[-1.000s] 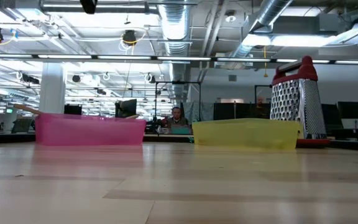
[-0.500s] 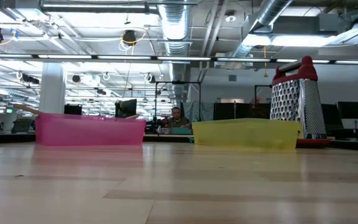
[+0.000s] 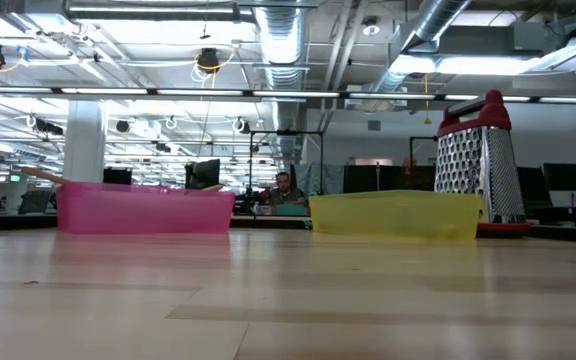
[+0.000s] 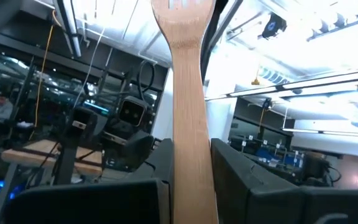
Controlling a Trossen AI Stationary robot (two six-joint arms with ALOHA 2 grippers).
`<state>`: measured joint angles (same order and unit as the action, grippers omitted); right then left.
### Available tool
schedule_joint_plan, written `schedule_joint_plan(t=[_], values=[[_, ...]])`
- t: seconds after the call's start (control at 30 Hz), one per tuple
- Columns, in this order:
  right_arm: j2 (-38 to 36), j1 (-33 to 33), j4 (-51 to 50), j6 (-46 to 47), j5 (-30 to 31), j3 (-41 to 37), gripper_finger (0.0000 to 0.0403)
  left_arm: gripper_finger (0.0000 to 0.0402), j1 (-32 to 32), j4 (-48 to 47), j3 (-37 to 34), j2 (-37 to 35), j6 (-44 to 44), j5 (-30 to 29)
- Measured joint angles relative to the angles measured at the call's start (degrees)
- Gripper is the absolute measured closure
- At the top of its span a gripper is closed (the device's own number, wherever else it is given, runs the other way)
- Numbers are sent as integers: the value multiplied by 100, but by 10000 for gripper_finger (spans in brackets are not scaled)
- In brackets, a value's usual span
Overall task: Pick & Place Kitchen Items
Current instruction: Put the wooden slotted serving spoon into the blue bin
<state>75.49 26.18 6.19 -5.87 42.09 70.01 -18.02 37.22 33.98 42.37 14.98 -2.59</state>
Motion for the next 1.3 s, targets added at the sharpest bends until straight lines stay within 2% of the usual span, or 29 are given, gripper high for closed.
schedule_joint_plan(t=[0.17,0.33,0.73,0.93,1.3], values=[[385,-312,991,-369,-1,-1,187,347,0,45,0,0,-127,-4],[667,-649,1451,-372,-84,1,184,347,0,65,0,0,-272,-11],[1423,-1320,2884,-167,-1289,1,119,347,0,108,0,374,-1127,-522],[1701,-1462,2980,-166,-1499,225,89,347,0,164,0,702,-1508,-1077],[1862,-1530,2935,-160,-1908,499,65,347,16,326,2,1106,-2017,-1427]])
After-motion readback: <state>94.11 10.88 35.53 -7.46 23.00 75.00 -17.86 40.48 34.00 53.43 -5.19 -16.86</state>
